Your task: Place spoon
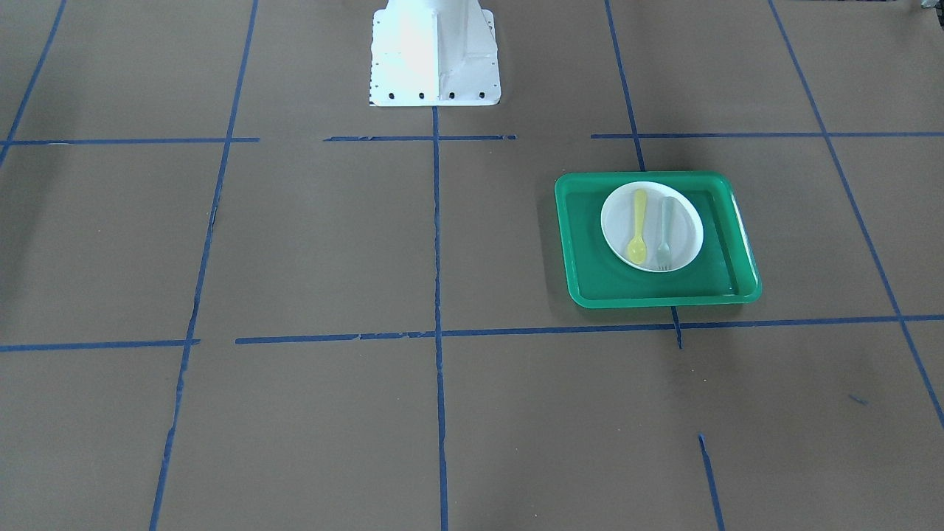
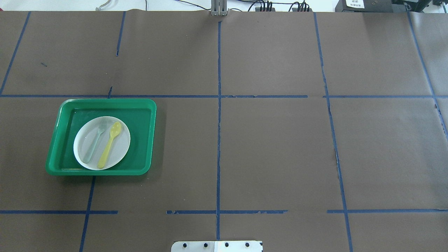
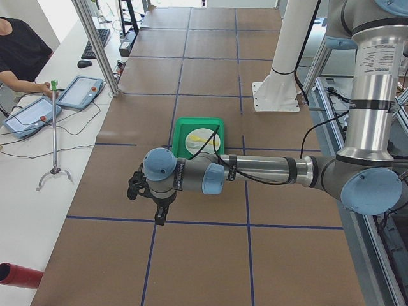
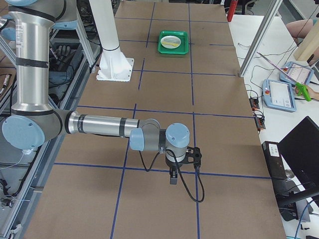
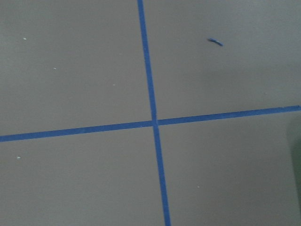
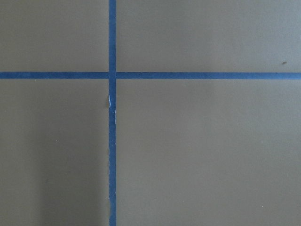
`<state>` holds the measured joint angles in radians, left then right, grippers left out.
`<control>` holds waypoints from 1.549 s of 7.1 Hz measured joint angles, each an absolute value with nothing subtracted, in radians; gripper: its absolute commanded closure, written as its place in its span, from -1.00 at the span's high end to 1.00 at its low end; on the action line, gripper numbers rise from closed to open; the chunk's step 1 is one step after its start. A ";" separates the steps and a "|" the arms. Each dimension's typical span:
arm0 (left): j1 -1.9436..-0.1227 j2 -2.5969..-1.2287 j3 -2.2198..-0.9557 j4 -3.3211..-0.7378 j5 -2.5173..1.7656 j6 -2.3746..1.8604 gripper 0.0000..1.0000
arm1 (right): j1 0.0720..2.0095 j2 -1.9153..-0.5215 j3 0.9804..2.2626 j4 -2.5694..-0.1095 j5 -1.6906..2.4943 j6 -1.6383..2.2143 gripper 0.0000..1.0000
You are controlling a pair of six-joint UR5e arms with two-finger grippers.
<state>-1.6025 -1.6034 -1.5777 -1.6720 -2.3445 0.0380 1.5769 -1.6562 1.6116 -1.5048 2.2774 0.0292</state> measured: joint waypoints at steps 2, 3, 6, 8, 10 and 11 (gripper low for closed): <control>-1.604 -1.608 -1.578 -1.671 -2.319 0.045 1.00 | 1.577 -1.656 1.612 -1.505 2.278 0.029 1.00; -1.603 -1.606 -1.574 -1.679 -2.309 0.043 1.00 | 1.577 -1.656 1.611 -1.505 2.278 0.029 1.00; -1.544 -1.573 -1.563 -1.845 -2.314 -0.041 1.00 | 1.577 -1.656 1.611 -1.505 2.278 0.029 1.00; -1.365 -1.576 -1.678 -1.888 -2.326 -0.295 0.95 | 1.577 -1.655 1.611 -1.505 2.277 0.029 1.00; -1.185 -1.603 -1.796 -1.904 -2.250 -0.509 1.00 | 1.577 -1.655 1.611 -1.505 2.277 0.029 1.00; -1.080 -1.634 -1.823 -1.905 -2.173 -0.602 0.99 | 1.577 -1.655 1.611 -1.505 2.278 0.029 1.00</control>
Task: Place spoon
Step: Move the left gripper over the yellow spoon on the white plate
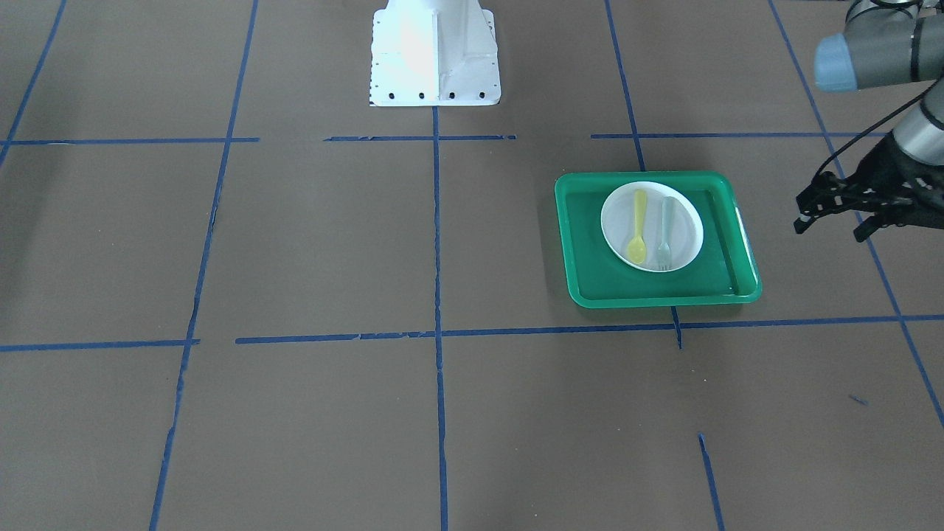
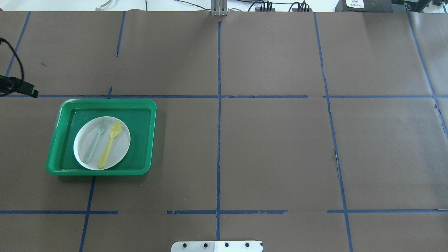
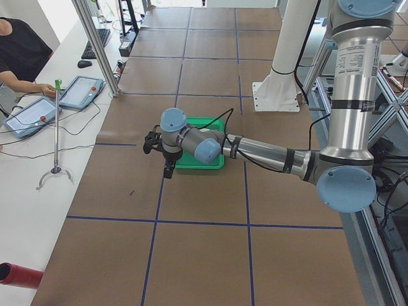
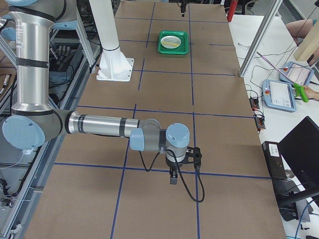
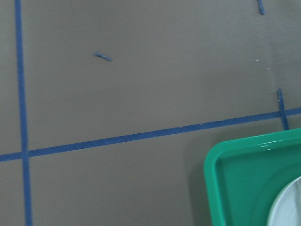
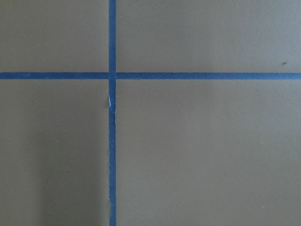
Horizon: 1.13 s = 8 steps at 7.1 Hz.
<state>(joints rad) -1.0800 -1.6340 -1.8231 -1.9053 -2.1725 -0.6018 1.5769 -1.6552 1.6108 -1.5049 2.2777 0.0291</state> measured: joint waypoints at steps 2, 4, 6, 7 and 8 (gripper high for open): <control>-0.890 -1.705 -1.834 -1.905 -2.083 -0.756 0.84 | 1.577 -1.655 1.611 -1.505 2.278 0.029 1.00; -0.785 -1.734 -1.832 -1.904 -2.062 -0.799 0.69 | 1.577 -1.655 1.611 -1.505 2.278 0.029 1.00; -0.728 -1.740 -1.828 -1.905 -2.051 -0.797 0.58 | 1.577 -1.655 1.611 -1.505 2.277 0.029 1.00; -0.709 -1.745 -1.825 -1.906 -2.049 -0.795 0.58 | 1.577 -1.655 1.612 -1.505 2.277 0.029 1.00; -0.695 -1.748 -1.819 -1.907 -2.038 -0.785 0.57 | 1.577 -1.655 1.611 -1.505 2.276 0.029 1.00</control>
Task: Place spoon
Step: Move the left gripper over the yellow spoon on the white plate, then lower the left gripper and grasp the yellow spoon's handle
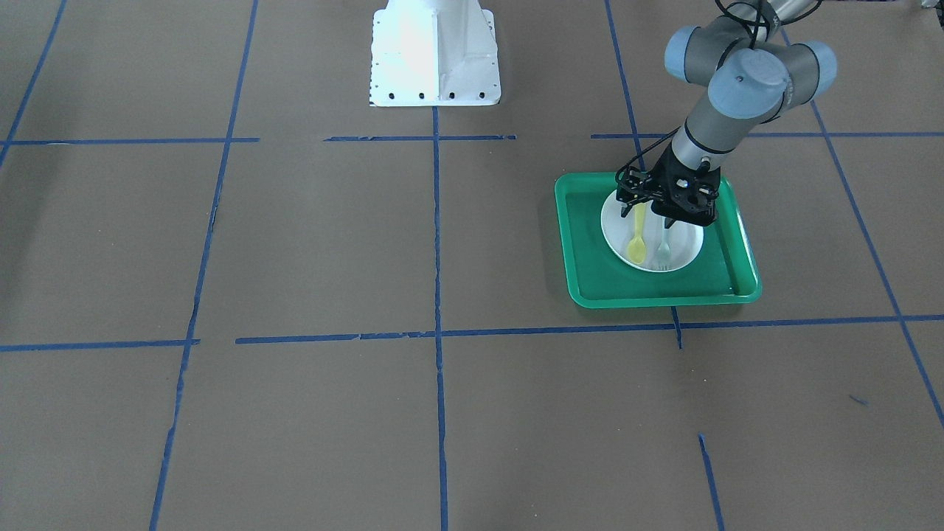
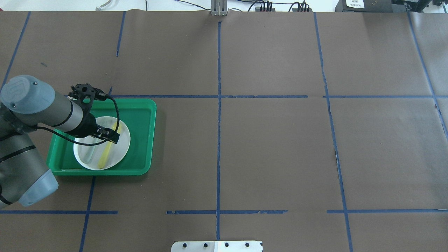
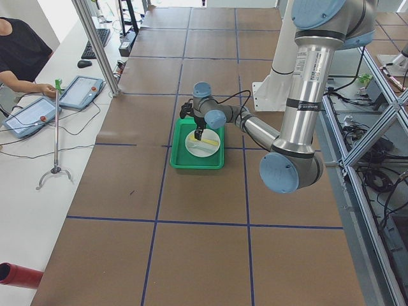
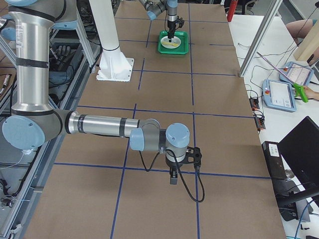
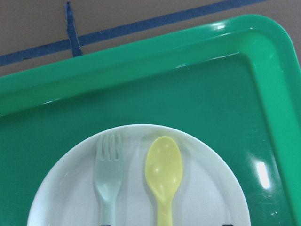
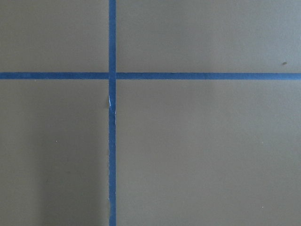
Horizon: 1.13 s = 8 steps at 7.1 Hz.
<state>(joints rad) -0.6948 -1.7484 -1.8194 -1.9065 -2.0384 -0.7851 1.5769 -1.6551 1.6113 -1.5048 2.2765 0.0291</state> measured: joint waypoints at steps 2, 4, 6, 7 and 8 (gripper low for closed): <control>-0.678 -1.760 -1.790 -1.906 -1.980 -0.762 0.47 | 1.577 -1.655 1.611 -1.505 2.277 0.029 1.00; -0.666 -1.766 -1.771 -1.902 -1.965 -0.764 0.33 | 1.577 -1.655 1.611 -1.505 2.278 0.029 1.00; -0.659 -1.767 -1.763 -1.899 -1.969 -0.765 0.21 | 1.577 -1.655 1.611 -1.505 2.278 0.029 1.00; -0.659 -1.767 -1.761 -1.898 -1.971 -0.765 0.17 | 1.577 -1.655 1.611 -1.505 2.277 0.029 1.00; -0.658 -1.767 -1.759 -1.898 -1.972 -0.766 0.11 | 1.577 -1.655 1.611 -1.505 2.278 0.029 1.00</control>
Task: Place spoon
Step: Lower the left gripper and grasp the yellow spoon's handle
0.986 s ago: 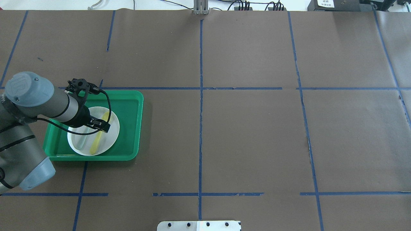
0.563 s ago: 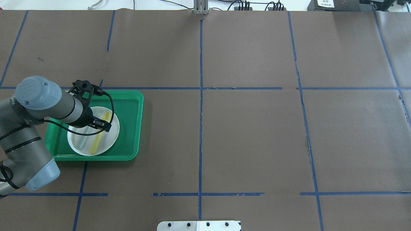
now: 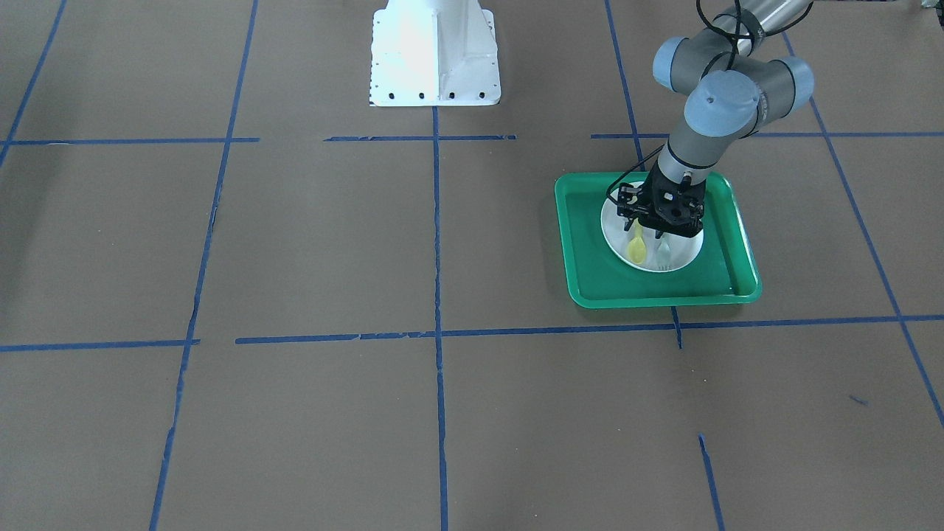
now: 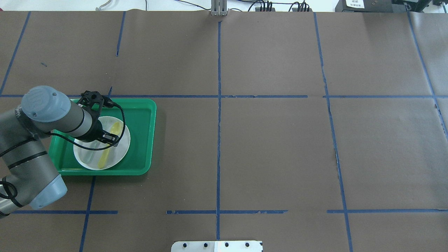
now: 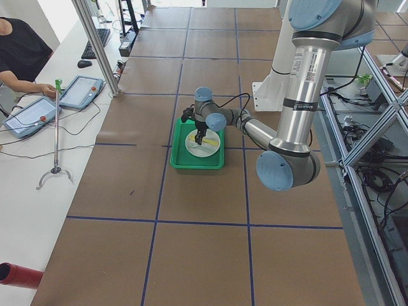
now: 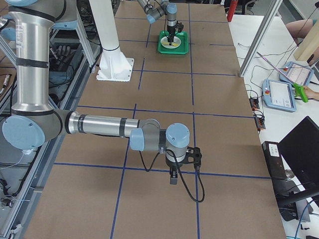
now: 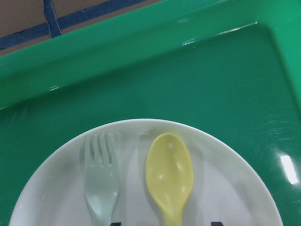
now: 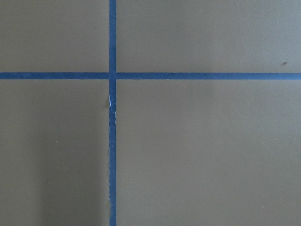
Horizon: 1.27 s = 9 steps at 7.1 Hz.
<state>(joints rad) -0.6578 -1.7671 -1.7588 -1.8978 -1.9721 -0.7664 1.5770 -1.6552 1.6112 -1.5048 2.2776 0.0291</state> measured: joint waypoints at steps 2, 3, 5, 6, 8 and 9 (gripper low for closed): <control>-0.657 -1.767 -1.758 -1.897 -1.973 -0.771 -0.70 | 1.577 -1.656 1.611 -1.505 2.278 0.029 1.00; -0.657 -1.767 -1.758 -1.896 -1.975 -0.772 -1.00 | 1.577 -1.656 1.611 -1.505 2.277 0.029 1.00; -0.657 -1.766 -1.758 -1.893 -1.983 -0.774 -1.00 | 1.577 -1.655 1.611 -1.505 2.277 0.029 1.00; -0.658 -1.767 -1.764 -1.888 -2.012 -0.776 -1.00 | 1.577 -1.655 1.611 -1.505 2.278 0.029 1.00; -0.667 -1.781 -1.800 -1.831 -2.085 -0.787 -1.00 | 1.577 -1.655 1.611 -1.505 2.277 0.029 1.00; -0.673 -1.800 -1.818 -1.785 -2.096 -0.834 -1.00 | 1.577 -1.655 1.611 -1.505 2.278 0.029 1.00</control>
<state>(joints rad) -0.6728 -1.7999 -1.8176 -1.7847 -2.0963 -0.8339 1.5769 -1.6552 1.6113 -1.5048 2.2775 0.0291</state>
